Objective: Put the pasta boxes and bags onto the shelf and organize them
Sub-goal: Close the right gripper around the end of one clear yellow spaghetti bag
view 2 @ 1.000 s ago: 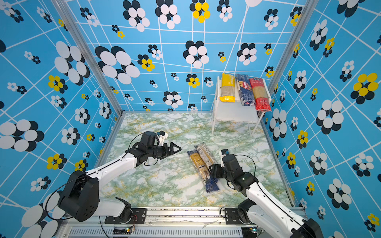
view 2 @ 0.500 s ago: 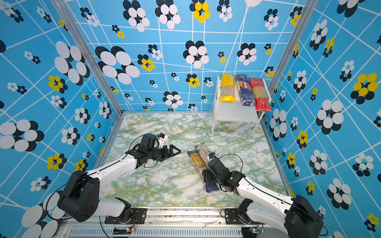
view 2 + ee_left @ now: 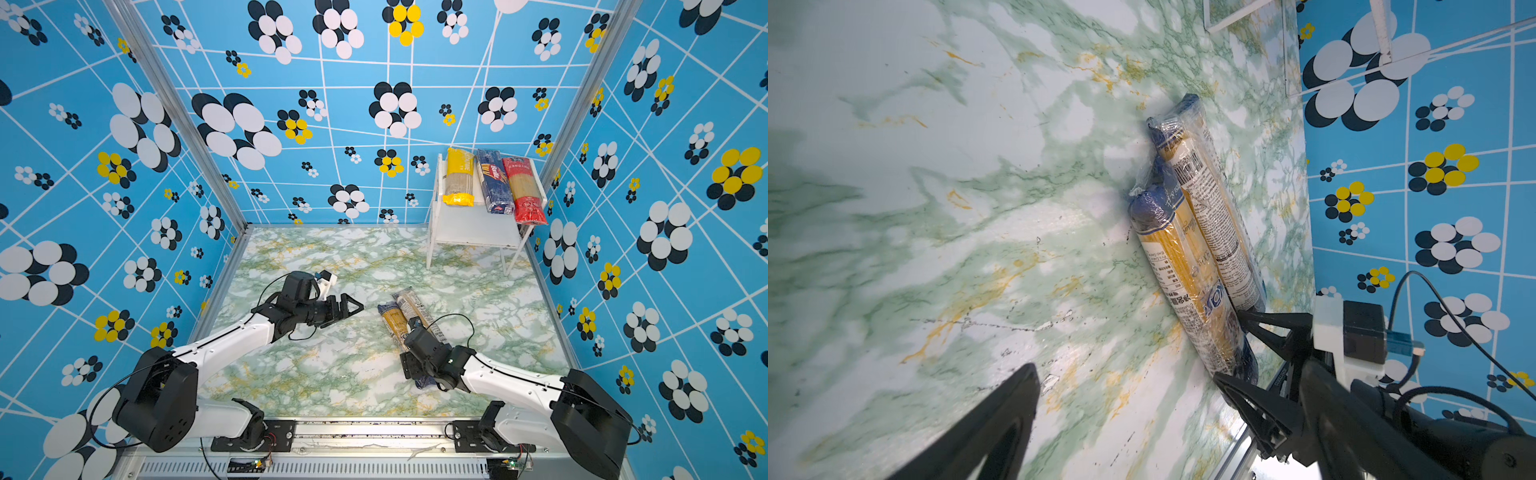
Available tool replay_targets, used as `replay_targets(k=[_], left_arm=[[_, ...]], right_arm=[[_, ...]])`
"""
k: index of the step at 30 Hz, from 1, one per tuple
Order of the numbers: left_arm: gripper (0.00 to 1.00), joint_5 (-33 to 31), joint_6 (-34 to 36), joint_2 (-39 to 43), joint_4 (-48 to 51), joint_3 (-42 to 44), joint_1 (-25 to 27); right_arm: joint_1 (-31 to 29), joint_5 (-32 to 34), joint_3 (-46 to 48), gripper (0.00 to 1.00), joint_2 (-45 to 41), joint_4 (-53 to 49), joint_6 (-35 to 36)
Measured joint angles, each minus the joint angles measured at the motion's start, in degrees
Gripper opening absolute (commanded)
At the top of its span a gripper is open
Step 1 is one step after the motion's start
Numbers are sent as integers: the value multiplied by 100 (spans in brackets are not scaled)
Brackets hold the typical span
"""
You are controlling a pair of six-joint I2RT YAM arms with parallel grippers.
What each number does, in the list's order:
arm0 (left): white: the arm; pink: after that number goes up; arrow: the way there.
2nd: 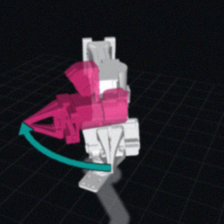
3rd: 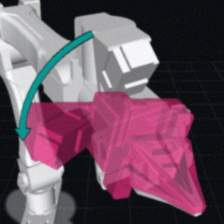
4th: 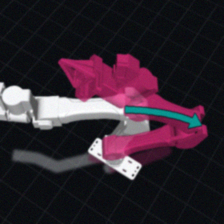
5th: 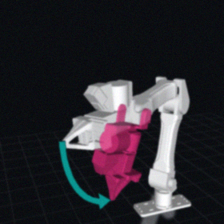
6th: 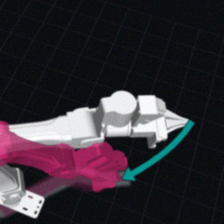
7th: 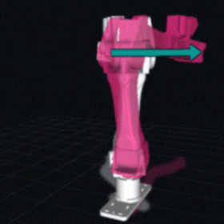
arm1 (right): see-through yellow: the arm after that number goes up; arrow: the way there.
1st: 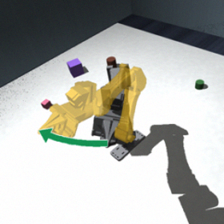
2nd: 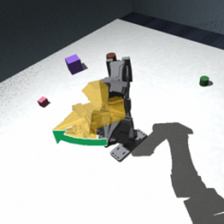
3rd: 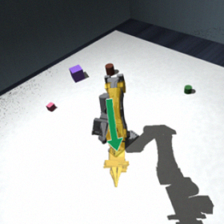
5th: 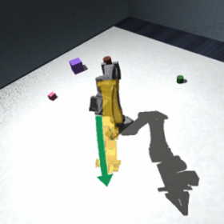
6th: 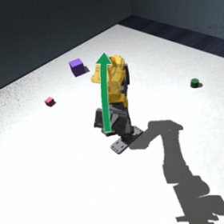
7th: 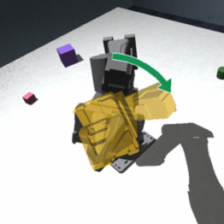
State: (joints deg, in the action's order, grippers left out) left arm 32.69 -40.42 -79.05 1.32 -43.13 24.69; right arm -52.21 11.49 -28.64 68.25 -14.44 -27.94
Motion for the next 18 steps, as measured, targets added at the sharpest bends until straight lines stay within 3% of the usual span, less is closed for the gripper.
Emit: replay_targets(k=[12,18], left_arm=[[99,-22,-2,109,-55,271,0],[99,-22,-2,116,-133,376,0]], right_arm=[[-328,450,-201,80,743,-2,-15],[-540,647,-516,65,1211,17,-144]])
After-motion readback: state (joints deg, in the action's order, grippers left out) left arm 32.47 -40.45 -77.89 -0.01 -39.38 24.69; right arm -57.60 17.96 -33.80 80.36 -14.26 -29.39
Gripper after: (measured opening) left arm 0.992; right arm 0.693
